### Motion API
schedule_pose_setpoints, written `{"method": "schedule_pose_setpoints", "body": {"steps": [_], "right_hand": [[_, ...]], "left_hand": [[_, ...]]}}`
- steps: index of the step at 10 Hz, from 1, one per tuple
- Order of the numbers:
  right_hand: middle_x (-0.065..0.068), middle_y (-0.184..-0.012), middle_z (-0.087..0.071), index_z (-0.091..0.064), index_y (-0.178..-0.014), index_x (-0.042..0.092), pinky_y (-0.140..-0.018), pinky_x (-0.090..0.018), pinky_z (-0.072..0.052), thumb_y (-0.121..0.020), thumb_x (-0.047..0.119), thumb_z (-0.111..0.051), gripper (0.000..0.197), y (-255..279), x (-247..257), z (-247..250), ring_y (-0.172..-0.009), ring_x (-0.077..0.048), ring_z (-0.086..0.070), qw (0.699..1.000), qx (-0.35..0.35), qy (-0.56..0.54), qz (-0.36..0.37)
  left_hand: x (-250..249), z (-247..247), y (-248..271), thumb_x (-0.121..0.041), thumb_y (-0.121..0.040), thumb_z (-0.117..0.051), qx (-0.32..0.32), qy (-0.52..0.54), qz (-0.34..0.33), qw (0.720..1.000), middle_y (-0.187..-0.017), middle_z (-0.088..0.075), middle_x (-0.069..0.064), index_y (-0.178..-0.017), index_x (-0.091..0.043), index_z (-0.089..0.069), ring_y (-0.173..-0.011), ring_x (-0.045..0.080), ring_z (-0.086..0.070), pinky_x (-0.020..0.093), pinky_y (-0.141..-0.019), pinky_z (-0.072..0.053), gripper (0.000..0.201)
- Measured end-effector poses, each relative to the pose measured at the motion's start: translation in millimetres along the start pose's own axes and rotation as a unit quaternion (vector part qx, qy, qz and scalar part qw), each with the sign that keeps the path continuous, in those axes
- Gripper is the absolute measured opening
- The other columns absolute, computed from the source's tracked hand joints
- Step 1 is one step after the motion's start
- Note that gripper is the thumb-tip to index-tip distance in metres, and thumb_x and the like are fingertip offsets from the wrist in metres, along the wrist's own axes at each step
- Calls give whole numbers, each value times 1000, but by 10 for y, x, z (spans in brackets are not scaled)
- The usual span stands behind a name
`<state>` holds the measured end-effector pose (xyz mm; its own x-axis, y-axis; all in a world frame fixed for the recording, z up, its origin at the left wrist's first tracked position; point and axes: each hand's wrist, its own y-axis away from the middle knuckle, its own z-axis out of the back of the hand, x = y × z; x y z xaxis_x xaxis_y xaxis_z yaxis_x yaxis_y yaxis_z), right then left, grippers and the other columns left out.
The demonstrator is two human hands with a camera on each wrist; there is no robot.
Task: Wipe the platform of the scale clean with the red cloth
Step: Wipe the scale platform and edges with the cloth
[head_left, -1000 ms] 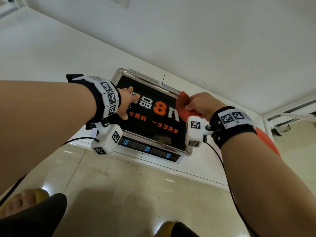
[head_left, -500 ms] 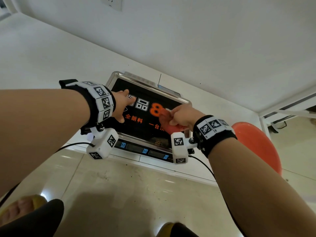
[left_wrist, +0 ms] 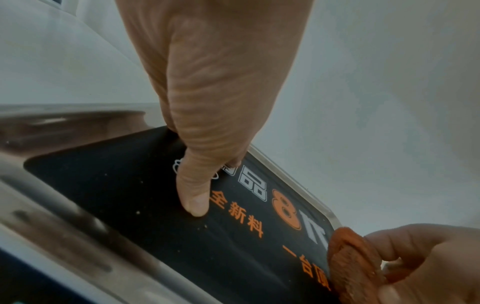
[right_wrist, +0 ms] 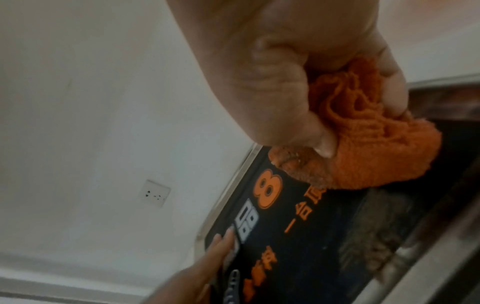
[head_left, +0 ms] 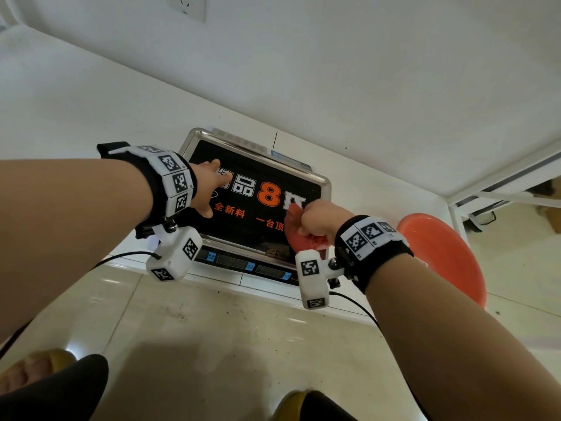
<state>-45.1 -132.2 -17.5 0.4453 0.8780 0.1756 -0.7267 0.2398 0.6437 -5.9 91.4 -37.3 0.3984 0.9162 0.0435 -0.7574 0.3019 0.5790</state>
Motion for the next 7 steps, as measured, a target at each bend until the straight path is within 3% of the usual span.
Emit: {"method": "schedule_pose_setpoints", "body": {"steps": [1,2,3,4,5,6,7], "right_hand": [[-19,-112,-69,-62,-118,0,-94,-47,-58,-96,8,-62,23,-12,41,86,-104,-34,-69,1000,-18,-9,21],[-18,-105,-73,-64,-116,-2,-89,-46,-60,-92,7,-52,28,-40,-34,178,-98,-33,-71,997,-79,8,21],[-16,-97,-74,-61,-122,-3,-89,-42,-60,-92,9,-50,34,32,-117,171,-94,-31,-72,997,-67,40,-2],[-20,-112,-71,-66,-114,-1,-97,-44,-56,-99,15,-49,28,89,-120,89,-106,-33,-69,998,-18,57,1],[-18,-113,-69,-62,-118,0,-89,-43,-59,-99,10,-56,22,123,-84,51,-102,-32,-69,999,21,45,8],[-15,-108,-67,-61,-118,3,-64,-32,-54,-96,3,-60,21,138,-94,128,-84,-24,-65,1000,20,-7,5],[-18,-102,-69,-63,-116,1,-78,-40,-61,-95,1,-60,21,122,-183,169,-86,-29,-68,1000,-1,13,-10]], "left_hand": [[-2,-5,2,-37,-83,-68,-1,2,2,1000,-160,2,9,-154,-25,-1,-148,25,-14,41,-113,-35,99],[2,-6,9,-37,-83,-68,-1,-1,2,1000,-160,1,9,-154,-24,-2,-147,25,-18,40,-112,-37,98],[8,-9,1,-37,-83,-68,-3,-1,0,1000,-160,0,10,-154,-24,-2,-146,25,-19,40,-111,-37,98],[1,-6,1,-36,-83,-69,1,0,2,1000,-160,1,10,-154,-24,-3,-147,26,-18,40,-112,-36,98],[-4,10,-3,-36,-83,-69,1,0,1,1000,-160,1,11,-154,-23,-3,-147,26,-17,41,-113,-36,98],[2,4,2,-36,-82,-69,1,1,4,1000,-160,0,11,-154,-23,-4,-146,26,-18,41,-112,-37,98],[-2,-3,-6,-36,-83,-69,-2,1,3,1000,-160,0,10,-154,-23,-4,-147,26,-17,41,-112,-36,98]]}}
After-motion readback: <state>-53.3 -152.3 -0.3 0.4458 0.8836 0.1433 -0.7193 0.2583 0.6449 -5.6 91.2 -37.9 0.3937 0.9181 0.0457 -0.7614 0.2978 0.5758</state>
